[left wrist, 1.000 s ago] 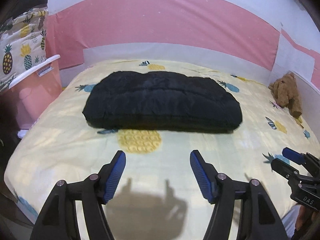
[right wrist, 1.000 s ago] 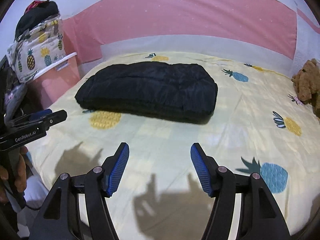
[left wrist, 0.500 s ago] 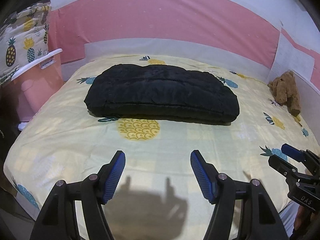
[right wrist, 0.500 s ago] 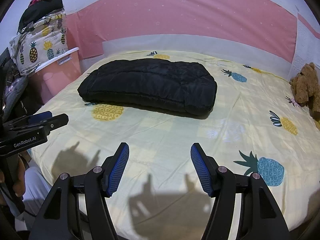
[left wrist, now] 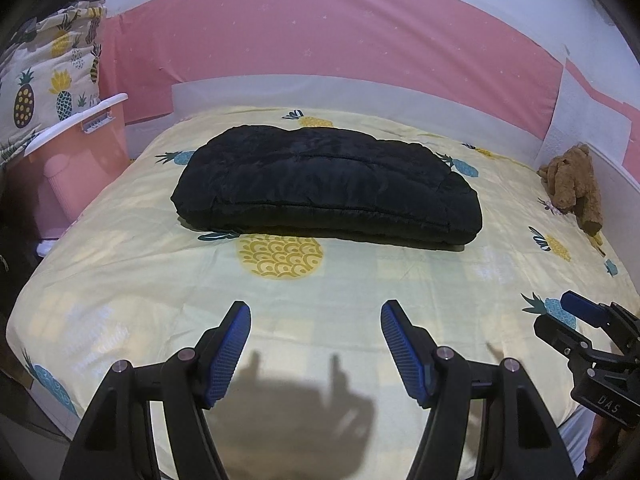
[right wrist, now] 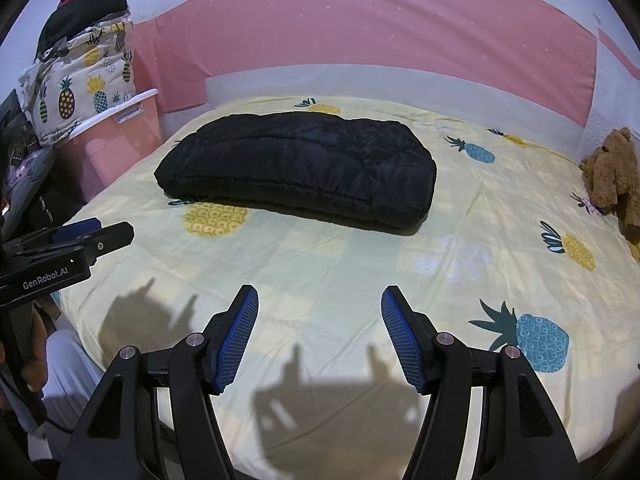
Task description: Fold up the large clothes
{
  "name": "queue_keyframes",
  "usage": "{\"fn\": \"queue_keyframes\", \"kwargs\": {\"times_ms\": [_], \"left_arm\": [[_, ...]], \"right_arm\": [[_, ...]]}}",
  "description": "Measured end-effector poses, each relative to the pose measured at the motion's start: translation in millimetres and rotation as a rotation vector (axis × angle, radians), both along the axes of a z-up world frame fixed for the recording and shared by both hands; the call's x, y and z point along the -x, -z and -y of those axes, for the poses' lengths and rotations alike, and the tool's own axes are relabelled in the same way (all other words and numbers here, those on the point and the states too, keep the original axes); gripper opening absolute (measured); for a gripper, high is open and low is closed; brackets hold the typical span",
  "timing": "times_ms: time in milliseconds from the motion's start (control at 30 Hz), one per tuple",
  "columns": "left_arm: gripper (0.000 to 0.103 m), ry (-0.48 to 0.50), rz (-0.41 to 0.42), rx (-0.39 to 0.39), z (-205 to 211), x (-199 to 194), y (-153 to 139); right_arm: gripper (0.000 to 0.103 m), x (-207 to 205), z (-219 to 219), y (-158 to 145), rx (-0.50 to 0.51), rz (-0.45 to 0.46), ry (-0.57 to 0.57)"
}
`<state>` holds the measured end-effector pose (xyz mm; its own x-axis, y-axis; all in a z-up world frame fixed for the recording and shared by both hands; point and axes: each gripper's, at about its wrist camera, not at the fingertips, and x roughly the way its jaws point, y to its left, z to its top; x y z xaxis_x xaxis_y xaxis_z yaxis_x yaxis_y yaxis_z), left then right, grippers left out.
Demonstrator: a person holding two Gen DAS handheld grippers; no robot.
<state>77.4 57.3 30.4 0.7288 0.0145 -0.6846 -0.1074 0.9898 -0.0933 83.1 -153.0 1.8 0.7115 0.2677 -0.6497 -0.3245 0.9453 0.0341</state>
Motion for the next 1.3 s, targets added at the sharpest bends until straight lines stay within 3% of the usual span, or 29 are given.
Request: {"fn": "queue_keyframes", "kwargs": {"times_ms": [1300], "left_arm": [[0.067,-0.01,0.011,-0.024,5.4,5.2,0.2]], "right_arm": [[0.064,1.8,-0.6,1.8,0.011,0.002,0.0]]}}
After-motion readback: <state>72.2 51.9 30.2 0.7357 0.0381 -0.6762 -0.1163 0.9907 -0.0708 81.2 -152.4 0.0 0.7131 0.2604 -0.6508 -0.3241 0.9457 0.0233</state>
